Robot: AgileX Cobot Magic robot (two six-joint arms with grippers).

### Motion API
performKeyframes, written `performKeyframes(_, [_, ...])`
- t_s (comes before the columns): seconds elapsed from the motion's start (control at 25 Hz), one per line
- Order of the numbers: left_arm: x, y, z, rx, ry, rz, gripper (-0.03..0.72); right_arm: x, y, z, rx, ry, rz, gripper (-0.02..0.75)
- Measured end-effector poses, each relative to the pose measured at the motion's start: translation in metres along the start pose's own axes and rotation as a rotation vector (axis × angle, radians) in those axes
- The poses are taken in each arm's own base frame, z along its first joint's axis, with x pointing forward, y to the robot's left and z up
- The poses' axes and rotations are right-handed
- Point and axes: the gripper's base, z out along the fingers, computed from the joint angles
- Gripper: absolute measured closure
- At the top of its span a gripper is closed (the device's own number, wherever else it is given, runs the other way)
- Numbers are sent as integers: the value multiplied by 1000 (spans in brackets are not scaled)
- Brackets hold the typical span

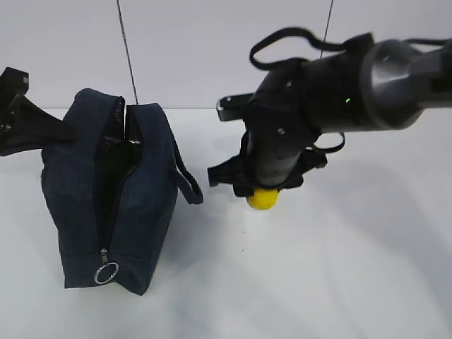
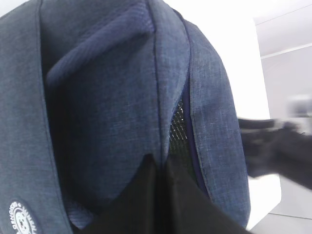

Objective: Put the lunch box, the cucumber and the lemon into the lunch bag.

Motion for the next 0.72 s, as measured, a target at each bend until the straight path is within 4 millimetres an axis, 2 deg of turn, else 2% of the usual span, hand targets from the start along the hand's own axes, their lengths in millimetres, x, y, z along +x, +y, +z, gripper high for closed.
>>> performKeyframes(0.16, [0,0,0,-2,2,3,692,-16,-12,-52,-39,-134,14,349])
performKeyframes(0.32, [0,0,0,-4,4,5,692,-26,-16,-92,-153,-267,57,349])
performKeyframes(0.44, [0,0,0,-5,5,6,692,-32,-12,-106,-250,-339,90,350])
performKeyframes(0.72, [1,1,0,-6,6,7,692,-43,6,-117,-494,-453,205,350])
